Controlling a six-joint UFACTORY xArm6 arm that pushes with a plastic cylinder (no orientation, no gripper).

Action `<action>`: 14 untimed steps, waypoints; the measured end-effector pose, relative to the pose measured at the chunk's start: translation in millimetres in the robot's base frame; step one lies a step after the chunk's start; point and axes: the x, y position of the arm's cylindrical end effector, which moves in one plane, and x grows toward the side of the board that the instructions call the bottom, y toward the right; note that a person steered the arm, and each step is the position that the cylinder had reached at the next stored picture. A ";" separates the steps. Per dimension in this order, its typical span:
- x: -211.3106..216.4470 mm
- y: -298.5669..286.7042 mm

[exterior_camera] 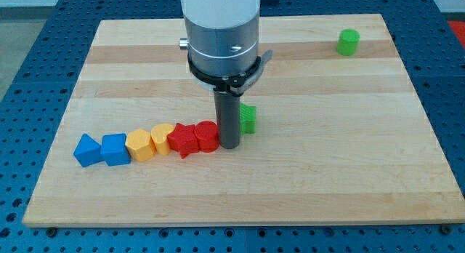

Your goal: Place green star to the bottom of the green circle

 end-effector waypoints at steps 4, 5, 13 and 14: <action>-38.0 11.9; -50.9 55.3; -104.9 141.4; -119.3 161.8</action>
